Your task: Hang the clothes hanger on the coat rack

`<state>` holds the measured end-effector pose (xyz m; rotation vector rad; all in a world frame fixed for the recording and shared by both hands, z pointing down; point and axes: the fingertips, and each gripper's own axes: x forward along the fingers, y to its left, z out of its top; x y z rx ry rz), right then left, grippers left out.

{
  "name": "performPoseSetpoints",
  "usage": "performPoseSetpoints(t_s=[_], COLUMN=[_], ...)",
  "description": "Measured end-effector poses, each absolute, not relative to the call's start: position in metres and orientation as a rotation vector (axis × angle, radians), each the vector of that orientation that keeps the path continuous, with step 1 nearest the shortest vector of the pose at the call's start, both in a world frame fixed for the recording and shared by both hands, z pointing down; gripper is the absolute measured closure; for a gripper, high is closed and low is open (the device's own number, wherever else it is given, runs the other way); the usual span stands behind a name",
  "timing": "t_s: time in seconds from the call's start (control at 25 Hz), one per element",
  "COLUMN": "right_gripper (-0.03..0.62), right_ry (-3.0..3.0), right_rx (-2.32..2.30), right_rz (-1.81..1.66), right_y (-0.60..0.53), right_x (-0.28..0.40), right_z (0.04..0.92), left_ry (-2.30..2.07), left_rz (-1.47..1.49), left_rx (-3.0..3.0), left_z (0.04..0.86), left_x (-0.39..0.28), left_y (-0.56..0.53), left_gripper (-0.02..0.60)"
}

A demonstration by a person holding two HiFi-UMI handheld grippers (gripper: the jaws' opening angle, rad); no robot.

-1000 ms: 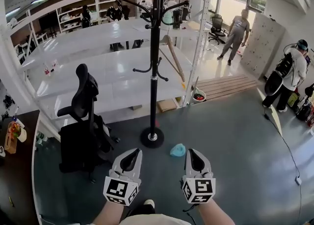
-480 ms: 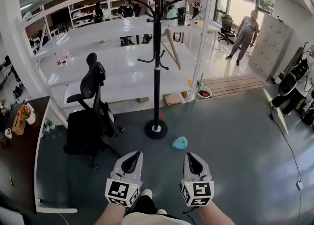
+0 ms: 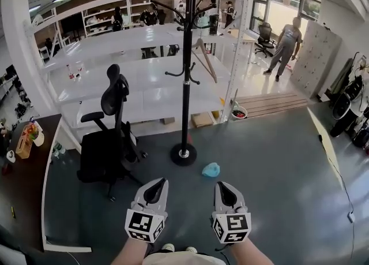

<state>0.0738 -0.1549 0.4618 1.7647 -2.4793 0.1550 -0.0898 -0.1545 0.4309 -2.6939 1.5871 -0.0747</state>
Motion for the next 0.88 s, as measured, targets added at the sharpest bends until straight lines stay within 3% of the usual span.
performPoseSetpoints(t_s=[0.88], right_gripper=[0.568], right_ry=[-2.45], right_rx=[1.826], right_rz=[0.157], right_y=[-0.151], right_x=[0.033], right_z=[0.454], left_ry=[1.465], left_rz=[-0.057], left_rx=[-2.701], left_z=[0.412], left_x=[-0.119], left_y=[-0.155], left_gripper=[0.581])
